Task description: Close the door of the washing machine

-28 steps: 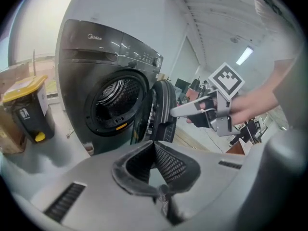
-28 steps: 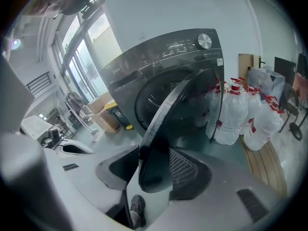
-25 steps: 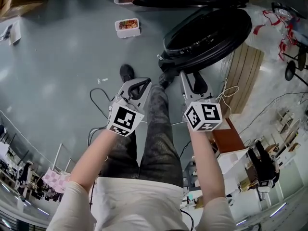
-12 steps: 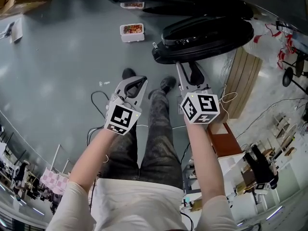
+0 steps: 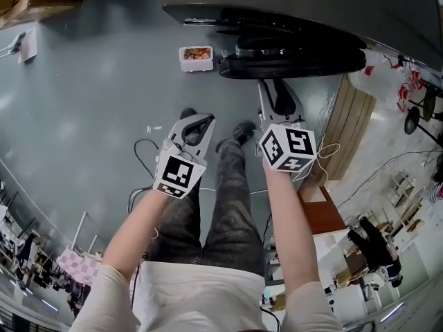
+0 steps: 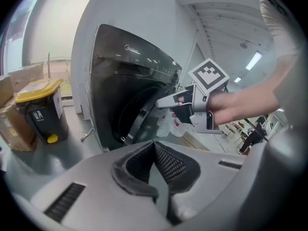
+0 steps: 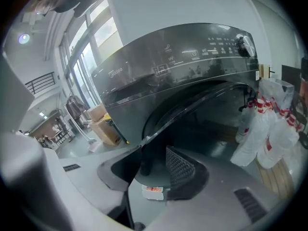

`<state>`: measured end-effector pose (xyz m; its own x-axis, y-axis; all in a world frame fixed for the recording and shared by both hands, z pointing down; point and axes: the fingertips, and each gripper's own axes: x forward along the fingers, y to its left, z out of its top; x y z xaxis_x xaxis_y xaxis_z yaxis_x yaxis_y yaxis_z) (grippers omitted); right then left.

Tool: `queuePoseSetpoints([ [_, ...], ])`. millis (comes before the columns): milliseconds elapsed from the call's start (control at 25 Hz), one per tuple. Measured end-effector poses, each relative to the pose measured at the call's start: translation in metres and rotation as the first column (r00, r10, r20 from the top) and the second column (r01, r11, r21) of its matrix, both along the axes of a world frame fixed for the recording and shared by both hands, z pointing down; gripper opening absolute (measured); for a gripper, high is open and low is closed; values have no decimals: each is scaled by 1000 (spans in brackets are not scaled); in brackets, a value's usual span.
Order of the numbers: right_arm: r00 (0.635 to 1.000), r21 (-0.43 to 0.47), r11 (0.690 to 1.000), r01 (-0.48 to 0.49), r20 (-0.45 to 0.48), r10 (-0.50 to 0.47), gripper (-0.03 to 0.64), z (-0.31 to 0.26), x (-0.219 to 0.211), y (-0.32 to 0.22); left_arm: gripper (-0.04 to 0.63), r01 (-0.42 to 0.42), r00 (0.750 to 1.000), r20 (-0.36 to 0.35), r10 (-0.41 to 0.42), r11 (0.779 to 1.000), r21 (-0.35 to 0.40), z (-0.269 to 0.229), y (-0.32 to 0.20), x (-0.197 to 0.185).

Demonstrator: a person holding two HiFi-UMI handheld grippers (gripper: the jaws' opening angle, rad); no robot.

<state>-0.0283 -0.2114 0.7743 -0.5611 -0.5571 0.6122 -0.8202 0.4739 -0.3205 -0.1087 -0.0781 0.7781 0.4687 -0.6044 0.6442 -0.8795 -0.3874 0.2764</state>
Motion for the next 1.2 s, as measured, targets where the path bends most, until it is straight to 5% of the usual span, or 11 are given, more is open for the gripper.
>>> queuePoseSetpoints([
  [680, 997, 143, 989, -47, -55, 55, 83, 0, -36, -54, 9, 156, 985, -68, -157, 988, -21, -12, -14, -53],
  [1200, 992, 137, 987, -79, -85, 91, 77, 2, -37, -61, 9, 133, 990, -42, -134, 991, -32, 2, 2, -61],
])
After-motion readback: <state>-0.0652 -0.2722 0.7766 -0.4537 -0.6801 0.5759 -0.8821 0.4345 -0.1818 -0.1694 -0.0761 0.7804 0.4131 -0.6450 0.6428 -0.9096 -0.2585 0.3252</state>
